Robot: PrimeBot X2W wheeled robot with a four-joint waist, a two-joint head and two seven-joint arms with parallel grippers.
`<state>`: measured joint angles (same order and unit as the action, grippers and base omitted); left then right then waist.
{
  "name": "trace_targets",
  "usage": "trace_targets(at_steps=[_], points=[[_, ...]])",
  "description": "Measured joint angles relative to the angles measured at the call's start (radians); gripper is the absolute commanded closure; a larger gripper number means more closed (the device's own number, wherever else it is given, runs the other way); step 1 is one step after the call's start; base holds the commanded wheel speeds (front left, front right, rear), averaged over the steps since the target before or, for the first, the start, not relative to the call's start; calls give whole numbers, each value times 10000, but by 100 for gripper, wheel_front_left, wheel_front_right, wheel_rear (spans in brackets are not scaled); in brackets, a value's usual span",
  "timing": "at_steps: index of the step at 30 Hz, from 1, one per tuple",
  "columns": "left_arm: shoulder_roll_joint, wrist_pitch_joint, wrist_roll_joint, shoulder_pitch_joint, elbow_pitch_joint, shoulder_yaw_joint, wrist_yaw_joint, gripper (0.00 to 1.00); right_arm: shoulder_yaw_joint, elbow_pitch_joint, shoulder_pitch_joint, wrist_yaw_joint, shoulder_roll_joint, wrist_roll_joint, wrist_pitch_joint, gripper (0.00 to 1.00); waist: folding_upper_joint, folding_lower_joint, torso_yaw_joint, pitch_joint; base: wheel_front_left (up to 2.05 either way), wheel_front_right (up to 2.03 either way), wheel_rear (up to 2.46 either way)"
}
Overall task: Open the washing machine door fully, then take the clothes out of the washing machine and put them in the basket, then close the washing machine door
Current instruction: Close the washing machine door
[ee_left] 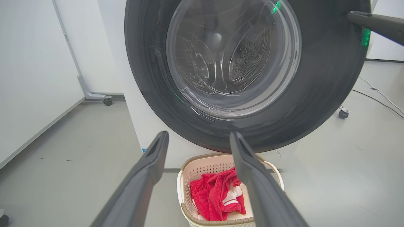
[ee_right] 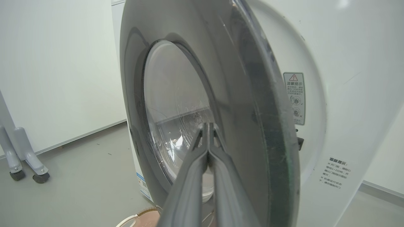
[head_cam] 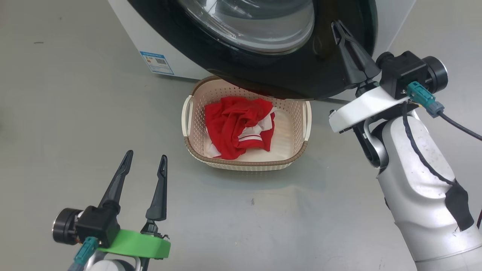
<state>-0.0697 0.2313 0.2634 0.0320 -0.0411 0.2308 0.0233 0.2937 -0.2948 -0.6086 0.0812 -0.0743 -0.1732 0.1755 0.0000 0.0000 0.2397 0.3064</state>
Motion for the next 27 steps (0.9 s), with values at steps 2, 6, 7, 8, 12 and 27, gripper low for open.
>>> trace_targets(at_steps=[2,6,7,8,12,27], points=[[15,2,0,110,65,15,-21,0,-38,-190,-207,23,-33,0,6,100,0,0,118,121,0,0,0],[54,88,0,205,221,10,-21,0,-98,-523,-542,81,-61,-2,61,100,0,0,303,299,0,0,0],[61,88,0,207,265,10,-21,0,-119,-604,-614,92,-61,-4,63,100,0,0,332,327,0,0,0],[67,88,0,209,293,8,-21,0,-153,-671,-680,92,-61,-6,75,100,0,0,355,349,0,0,0],[90,90,0,261,349,4,-21,0,-311,-909,-949,92,-96,-19,163,100,0,0,389,388,0,0,0],[173,176,4,711,389,84,-109,0,-943,-1772,-2290,21,-548,-86,282,100,0,0,439,872,0,0,0]])
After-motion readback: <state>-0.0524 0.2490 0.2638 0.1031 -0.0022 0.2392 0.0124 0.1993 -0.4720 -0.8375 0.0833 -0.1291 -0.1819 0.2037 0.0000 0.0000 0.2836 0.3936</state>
